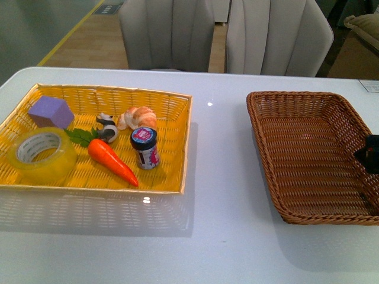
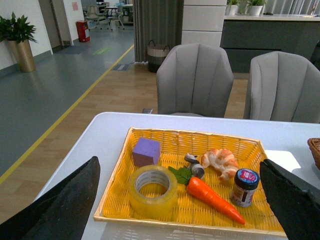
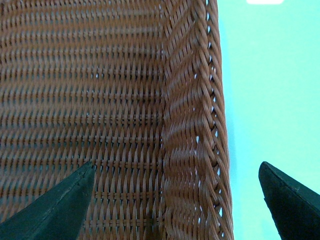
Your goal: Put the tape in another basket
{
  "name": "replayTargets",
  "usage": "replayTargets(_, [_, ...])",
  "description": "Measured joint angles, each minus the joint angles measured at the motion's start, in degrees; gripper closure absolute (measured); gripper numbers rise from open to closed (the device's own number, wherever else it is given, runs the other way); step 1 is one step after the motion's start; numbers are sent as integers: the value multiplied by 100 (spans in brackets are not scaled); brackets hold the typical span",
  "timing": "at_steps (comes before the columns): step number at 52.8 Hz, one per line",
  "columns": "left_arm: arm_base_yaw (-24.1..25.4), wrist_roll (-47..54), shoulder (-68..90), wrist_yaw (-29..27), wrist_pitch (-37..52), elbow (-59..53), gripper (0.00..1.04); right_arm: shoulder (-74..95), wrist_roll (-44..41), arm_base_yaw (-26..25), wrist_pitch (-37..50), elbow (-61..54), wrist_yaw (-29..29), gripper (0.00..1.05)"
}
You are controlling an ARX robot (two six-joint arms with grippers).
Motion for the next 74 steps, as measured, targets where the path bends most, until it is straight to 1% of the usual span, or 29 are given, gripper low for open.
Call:
replayTargets(27, [0,0,0,0,0,0,9,623,125,42,-197,435,151,10])
replayTargets(30, [0,0,0,0,0,0,9,658,122,46,-203,448,153,17])
replayTargets(36, [0,0,0,0,0,0,9,732,111,57,-212,474,205,43])
replayTargets(40, [0,0,0,0,0,0,9,743,94,57,-221,474,210,54])
replayTargets(42, [0,0,0,0,0,0,9,745,59,57,-234,474,197,62])
replayTargets(43, [0,0,0,0,0,0,9,745,55,57,-236,474,192,64])
replayTargets(48, [0,0,0,0,0,0,9,754,-42,85,-254,474,151,80])
replayTargets(49, [0,0,0,0,0,0,9,754,-48,87,-256,474,149,81])
replayTargets(51, [0,0,0,0,0,0,9,754,-61,118,-256,470,101,89])
replayTargets(53, [0,0,0,0,0,0,9,752,-70,153,-251,461,66,94])
replayTargets(56, [0,0,0,0,0,0,9,752,-61,208,-236,435,57,99])
replayTargets(65, [0,0,0,0,0,0,9,717,-61,439,-144,317,57,99])
replayTargets(74, [0,0,0,0,0,0,9,654,70,866,-61,129,151,99])
